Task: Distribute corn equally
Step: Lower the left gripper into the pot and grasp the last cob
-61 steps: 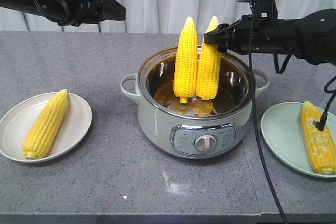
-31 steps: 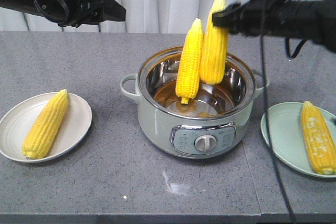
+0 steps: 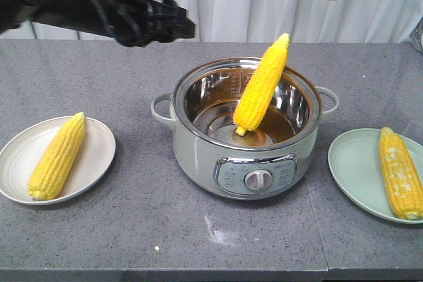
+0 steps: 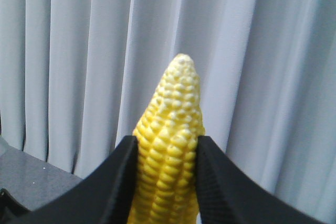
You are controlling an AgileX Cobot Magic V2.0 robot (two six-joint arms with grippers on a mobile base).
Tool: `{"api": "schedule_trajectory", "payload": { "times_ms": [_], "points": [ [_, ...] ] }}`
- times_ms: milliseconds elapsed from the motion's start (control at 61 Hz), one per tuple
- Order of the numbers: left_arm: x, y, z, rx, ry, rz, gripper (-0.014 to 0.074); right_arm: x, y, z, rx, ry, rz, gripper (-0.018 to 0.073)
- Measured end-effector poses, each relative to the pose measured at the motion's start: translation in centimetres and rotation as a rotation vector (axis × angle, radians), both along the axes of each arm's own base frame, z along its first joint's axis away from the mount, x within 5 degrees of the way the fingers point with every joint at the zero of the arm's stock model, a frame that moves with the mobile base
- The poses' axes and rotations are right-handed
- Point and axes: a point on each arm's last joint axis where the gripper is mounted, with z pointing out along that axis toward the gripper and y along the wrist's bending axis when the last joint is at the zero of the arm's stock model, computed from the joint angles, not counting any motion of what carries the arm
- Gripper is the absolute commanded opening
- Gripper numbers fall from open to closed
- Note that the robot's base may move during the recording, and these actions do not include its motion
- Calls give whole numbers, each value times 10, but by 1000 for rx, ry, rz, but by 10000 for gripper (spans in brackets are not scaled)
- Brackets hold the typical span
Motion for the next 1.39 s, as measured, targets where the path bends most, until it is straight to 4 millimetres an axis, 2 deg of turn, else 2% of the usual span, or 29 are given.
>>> {"api": "schedule_trajectory", "payload": {
  "times_ms": [115, 213, 295, 426, 541, 672, 1098, 1393],
  "points": [
    [6, -32, 11, 4, -69, -64, 482, 0, -1, -1, -31, 5, -17, -8],
    [9, -52, 25, 18, -135, -100, 482, 1, -3, -3, -62, 13, -38, -8],
    [9, -68, 28, 62, -170, -140, 482, 1, -4, -4, -77, 19, -57, -8],
    [14, -92, 5, 153, -127, -205, 482, 2, -6, -5, -90, 30, -77, -8],
    [17, -105, -18, 195, -74, -241, 482, 3, -7, -6, -109, 33, -93, -8],
    [18, -110, -28, 218, -59, -257, 482, 3, -9, -7, -123, 38, -108, -8],
    [20, -113, -32, 218, -63, -257, 482, 4, -9, -8, -119, 46, -118, -8],
    [29, -119, -57, 239, -18, -264, 482, 4, -9, -8, -114, 49, -118, -8]
  ]
}}
